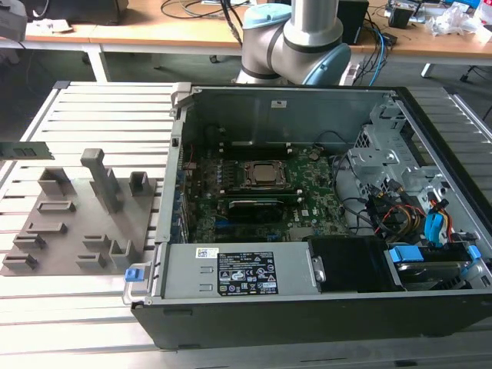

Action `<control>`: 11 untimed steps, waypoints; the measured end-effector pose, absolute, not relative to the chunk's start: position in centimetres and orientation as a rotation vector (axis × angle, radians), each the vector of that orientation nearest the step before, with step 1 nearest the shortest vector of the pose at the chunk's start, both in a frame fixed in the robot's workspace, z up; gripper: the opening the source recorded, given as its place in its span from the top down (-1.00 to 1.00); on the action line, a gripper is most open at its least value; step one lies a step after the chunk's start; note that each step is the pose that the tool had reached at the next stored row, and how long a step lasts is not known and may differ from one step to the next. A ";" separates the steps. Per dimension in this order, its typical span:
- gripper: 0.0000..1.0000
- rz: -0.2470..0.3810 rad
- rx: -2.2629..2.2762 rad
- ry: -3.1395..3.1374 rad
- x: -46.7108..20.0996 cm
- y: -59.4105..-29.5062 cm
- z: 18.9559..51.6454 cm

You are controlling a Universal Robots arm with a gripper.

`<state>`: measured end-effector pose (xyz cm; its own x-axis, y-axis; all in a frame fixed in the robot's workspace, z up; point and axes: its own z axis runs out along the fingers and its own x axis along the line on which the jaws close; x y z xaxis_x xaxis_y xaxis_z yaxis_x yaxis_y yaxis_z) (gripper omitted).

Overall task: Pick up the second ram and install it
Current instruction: 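Pick up the second ram and move it above second insertion slot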

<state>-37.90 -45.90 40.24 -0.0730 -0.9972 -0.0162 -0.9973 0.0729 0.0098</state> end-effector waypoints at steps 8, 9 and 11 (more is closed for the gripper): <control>0.73 0.026 -2.137 2.298 -36.4 -45.9 40.3; 0.73 0.026 -2.137 2.299 -36.0 -45.9 40.3; 0.73 0.024 -2.137 2.299 -35.1 -45.9 40.3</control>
<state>-35.09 -45.89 40.25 -0.0730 -0.9973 -0.0123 -0.9973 0.0729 0.0097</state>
